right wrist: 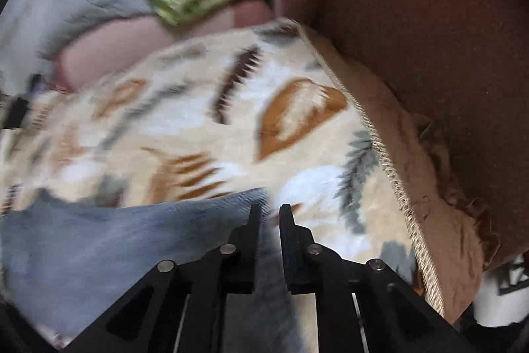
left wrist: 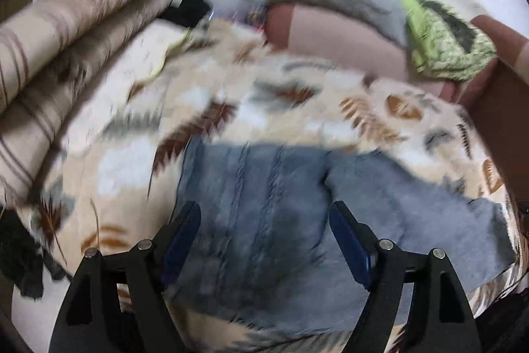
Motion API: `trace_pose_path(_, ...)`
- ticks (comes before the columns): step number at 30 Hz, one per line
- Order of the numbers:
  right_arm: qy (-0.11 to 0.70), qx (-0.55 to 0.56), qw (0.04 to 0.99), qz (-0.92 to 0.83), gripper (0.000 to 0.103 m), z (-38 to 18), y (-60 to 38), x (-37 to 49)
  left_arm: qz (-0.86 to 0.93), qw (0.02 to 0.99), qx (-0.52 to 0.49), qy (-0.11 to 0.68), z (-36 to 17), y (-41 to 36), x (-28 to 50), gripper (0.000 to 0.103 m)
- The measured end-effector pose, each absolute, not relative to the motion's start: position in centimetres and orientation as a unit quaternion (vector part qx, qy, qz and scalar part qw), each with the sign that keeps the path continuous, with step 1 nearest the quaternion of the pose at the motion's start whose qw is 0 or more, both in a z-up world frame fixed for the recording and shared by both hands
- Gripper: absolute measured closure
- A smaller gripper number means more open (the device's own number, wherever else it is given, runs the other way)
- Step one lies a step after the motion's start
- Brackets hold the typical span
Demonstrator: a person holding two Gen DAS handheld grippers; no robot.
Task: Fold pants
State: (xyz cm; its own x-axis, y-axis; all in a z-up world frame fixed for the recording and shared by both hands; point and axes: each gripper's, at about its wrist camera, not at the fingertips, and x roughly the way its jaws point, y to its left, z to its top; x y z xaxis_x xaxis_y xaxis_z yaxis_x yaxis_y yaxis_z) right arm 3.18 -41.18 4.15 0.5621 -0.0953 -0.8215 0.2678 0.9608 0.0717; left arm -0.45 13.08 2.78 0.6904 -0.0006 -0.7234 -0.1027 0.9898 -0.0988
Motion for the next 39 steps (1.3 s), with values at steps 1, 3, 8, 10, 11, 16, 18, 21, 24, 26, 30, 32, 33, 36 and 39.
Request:
trace_pose_path(1,0.453,0.107,0.881,-0.083,0.09,4.6,-40.7,2.4,0.025,0.92,-0.055,0.387,2.9,12.4,-0.3,0.022)
trace_pose_path(3,0.456,0.14,0.879,-0.027,0.087,4.5,-39.4,0.6,0.039,0.909,-0.039,0.413,1.3,12.1,0.7,0.022)
trace_pose_path(8,0.555,0.195,0.808,-0.036,0.084,-2.3,-41.2,-0.3,0.094,0.855,-0.069,0.506,-4.6,15.3,2.4,0.01)
trace_pose_path(10,0.555,0.172,0.811,-0.065,0.082,-0.4,-40.9,0.0,0.108,0.857,-0.075,0.498,-3.0,15.7,2.1,0.011)
trace_pose_path(11,0.536,0.131,0.831,-0.073,0.082,1.7,-39.6,0.7,0.106,0.868,-0.084,0.477,-1.8,15.7,1.7,0.011)
trace_pose_path(16,0.514,0.062,0.853,0.064,0.019,6.2,-29.7,6.1,0.085,0.898,-0.045,0.43,-0.6,14.0,1.2,0.01)
trace_pose_path(18,0.505,0.012,0.853,0.135,0.017,6.4,-23.1,9.1,0.104,0.863,-0.008,0.494,-4.1,14.1,2.2,0.009)
trace_pose_path(21,0.503,-0.053,0.842,0.185,0.018,5.3,-15.0,13.0,0.092,0.873,-0.05,0.475,-4.6,15.2,1.3,0.008)
trace_pose_path(24,0.522,-0.078,0.819,0.223,0.02,3.3,-9.4,17.0,0.089,0.877,-0.039,0.471,-4.4,15.1,1.0,0.008)
trace_pose_path(26,0.536,-0.119,0.807,0.217,0.02,1.6,-6.5,19.0,0.083,0.879,-0.04,0.467,-4.0,15.5,0.6,0.008)
trace_pose_path(30,0.58,-0.145,0.767,0.231,0.074,-1.8,-4.5,21.2,0.078,0.881,-0.041,0.465,-4.1,15.9,0.5,0.008)
trace_pose_path(32,0.6,-0.163,0.741,0.256,0.096,-3.0,-3.7,20.9,0.077,0.882,-0.039,0.463,-4.7,15.2,1.1,0.008)
trace_pose_path(33,0.599,-0.177,0.735,0.262,0.099,-3.1,-3.3,20.7,0.077,0.882,-0.038,0.462,-4.9,15.2,1.4,0.008)
trace_pose_path(36,0.581,-0.218,0.741,0.255,0.1,-2.6,-2.0,20.9,0.078,0.882,-0.038,0.462,-5.0,15.0,1.5,0.007)
trace_pose_path(39,0.563,-0.2,0.766,0.238,0.1,-2.1,-1.7,22.6,0.079,0.884,-0.035,0.46,-4.9,15.0,1.3,0.007)
